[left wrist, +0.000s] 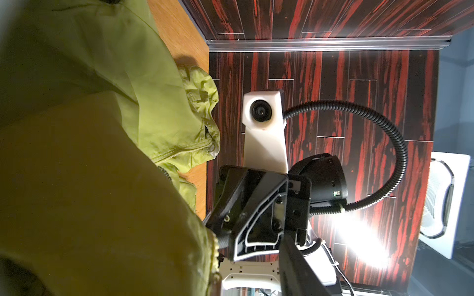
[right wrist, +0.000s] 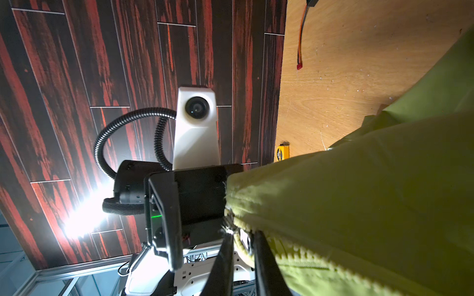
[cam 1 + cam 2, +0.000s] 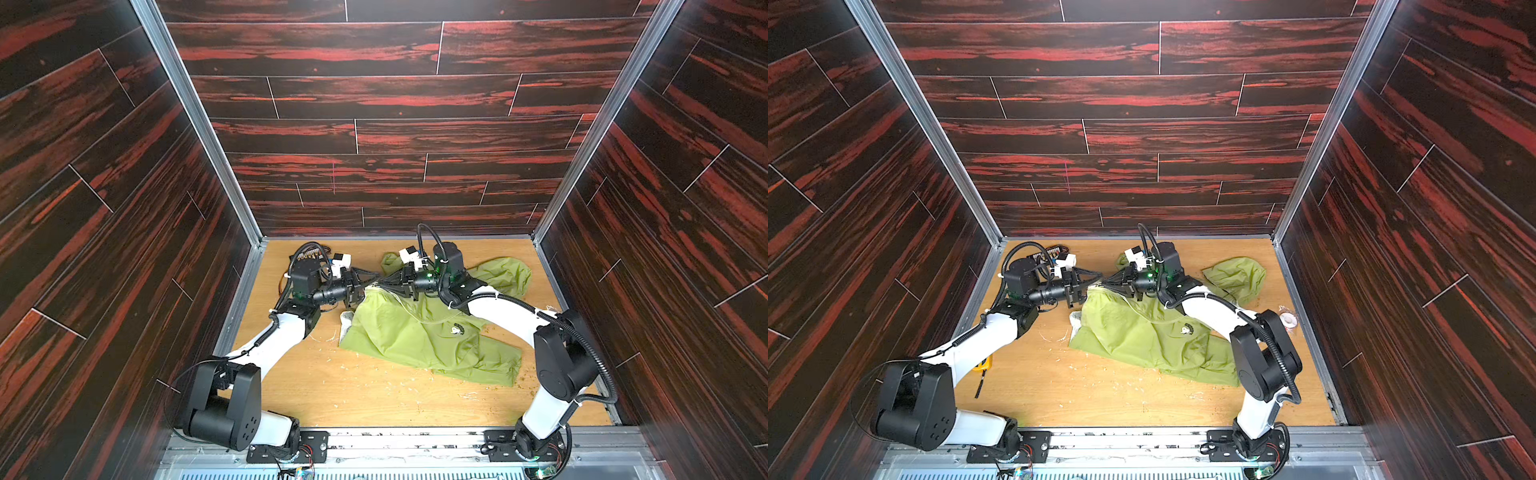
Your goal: Zip up the jacket
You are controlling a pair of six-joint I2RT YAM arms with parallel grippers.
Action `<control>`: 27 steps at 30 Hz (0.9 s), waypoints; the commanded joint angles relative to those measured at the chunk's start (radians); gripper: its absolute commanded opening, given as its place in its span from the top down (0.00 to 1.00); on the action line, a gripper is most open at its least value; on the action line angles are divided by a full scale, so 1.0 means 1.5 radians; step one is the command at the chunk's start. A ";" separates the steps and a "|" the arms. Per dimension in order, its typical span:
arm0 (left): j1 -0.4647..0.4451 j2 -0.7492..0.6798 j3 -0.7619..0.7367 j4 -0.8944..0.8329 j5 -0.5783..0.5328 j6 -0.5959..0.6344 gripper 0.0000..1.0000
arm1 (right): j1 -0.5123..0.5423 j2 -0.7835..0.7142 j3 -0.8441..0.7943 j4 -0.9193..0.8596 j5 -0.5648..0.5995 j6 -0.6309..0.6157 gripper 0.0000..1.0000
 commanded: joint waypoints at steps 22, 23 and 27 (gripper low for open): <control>-0.011 0.018 0.051 -0.089 0.005 0.088 0.57 | 0.012 -0.003 -0.008 0.016 -0.029 0.005 0.83; -0.011 0.018 0.051 -0.089 0.005 0.088 0.57 | 0.013 -0.002 -0.012 0.022 -0.030 0.009 0.83; -0.012 0.016 0.051 -0.088 0.005 0.088 0.57 | 0.013 -0.001 -0.016 0.027 -0.031 0.013 0.83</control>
